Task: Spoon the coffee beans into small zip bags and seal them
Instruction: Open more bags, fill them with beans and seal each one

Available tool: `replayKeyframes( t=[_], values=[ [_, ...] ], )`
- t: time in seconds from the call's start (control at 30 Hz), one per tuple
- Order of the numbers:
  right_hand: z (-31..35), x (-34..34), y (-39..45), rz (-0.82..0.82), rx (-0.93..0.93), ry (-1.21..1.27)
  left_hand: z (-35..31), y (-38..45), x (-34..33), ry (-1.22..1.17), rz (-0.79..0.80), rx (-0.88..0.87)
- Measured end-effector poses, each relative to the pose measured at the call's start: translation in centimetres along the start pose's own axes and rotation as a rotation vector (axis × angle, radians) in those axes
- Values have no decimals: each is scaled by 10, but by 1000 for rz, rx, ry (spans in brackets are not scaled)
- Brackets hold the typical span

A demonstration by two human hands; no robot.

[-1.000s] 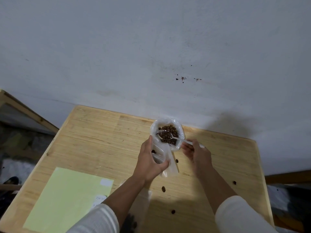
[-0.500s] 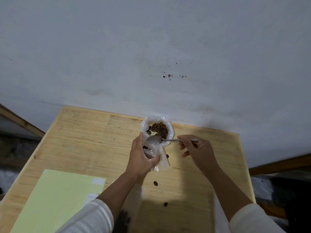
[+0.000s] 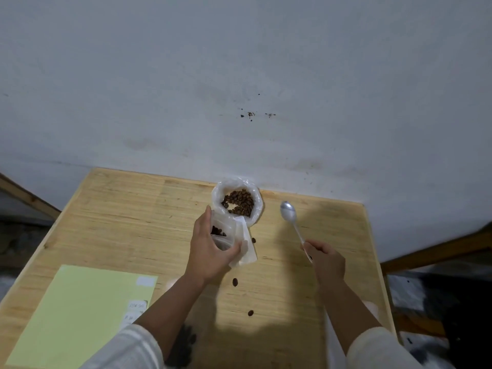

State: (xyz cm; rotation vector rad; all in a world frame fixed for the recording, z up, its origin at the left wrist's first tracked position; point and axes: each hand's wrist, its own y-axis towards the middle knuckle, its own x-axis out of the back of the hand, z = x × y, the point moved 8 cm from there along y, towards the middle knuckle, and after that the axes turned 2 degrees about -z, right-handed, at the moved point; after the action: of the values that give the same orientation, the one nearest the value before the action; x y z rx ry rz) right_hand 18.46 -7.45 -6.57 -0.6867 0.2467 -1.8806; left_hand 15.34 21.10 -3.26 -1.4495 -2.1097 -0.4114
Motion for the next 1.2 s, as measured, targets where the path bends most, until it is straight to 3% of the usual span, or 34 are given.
replayKeyframes(
  t=[0.1, 0.33, 0.53, 0.63, 0.7, 0.8, 0.87, 1.07, 1.2],
  values=[
    [-8, 1, 4, -62, -15, -16, -1, -6, -1, 5, -23, 6],
    [3, -4, 12, -66, 198, -324, -14, -18, 1, 10, -78, -18],
    [17, -8, 9, -83, 325, -396, -29, -27, 4, 1, -97, -37],
    [52, -25, -17, 47, 465, -357, -41, -32, 8, -25, -94, -85],
    [82, -43, -48, 245, 581, -266, -51, -34, 12, -35, -89, -137],
    [118, -64, -97, 577, 545, -79, -65, -36, 21, -57, -66, -199],
    [129, -76, -118, 647, 525, -170, -74, -37, 30, -81, -56, -239],
    [158, -90, -159, 480, 685, -414, -79, -41, 74, -135, 34, -289],
    [170, -99, -187, 464, 729, -447, -69, -40, 116, -184, -65, -328]
  ],
)
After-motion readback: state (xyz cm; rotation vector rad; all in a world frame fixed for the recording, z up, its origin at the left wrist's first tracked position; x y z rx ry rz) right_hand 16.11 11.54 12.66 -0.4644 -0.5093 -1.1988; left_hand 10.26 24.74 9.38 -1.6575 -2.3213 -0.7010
